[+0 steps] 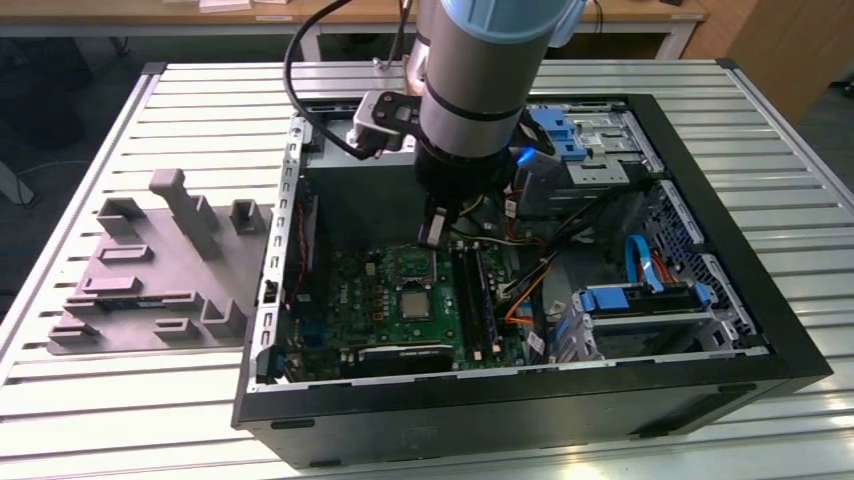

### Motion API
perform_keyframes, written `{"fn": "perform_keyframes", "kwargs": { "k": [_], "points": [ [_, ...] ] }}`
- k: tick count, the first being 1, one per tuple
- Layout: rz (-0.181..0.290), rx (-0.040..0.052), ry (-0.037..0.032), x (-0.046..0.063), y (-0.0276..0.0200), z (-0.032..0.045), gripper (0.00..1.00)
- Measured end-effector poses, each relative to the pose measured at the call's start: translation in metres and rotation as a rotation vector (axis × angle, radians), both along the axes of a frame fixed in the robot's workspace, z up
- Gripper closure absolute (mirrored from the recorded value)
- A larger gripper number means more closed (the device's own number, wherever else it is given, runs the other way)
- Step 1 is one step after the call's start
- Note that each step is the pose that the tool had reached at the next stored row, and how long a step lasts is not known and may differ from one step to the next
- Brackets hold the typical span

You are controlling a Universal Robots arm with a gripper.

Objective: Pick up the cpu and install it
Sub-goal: 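Close the cpu cover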

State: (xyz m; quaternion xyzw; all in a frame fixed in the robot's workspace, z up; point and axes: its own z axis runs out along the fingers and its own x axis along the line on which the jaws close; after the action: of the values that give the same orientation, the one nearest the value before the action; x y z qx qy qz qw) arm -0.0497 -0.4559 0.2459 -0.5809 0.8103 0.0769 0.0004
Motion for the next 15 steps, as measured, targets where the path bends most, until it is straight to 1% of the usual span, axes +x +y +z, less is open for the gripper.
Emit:
{"fn": "perform_keyframes", "kwargs": {
  "k": [15],
  "points": [
    [0.003,-0.0077,0.0,-0.0004,-0.0072,-0.0004,0.89]
  ]
}}
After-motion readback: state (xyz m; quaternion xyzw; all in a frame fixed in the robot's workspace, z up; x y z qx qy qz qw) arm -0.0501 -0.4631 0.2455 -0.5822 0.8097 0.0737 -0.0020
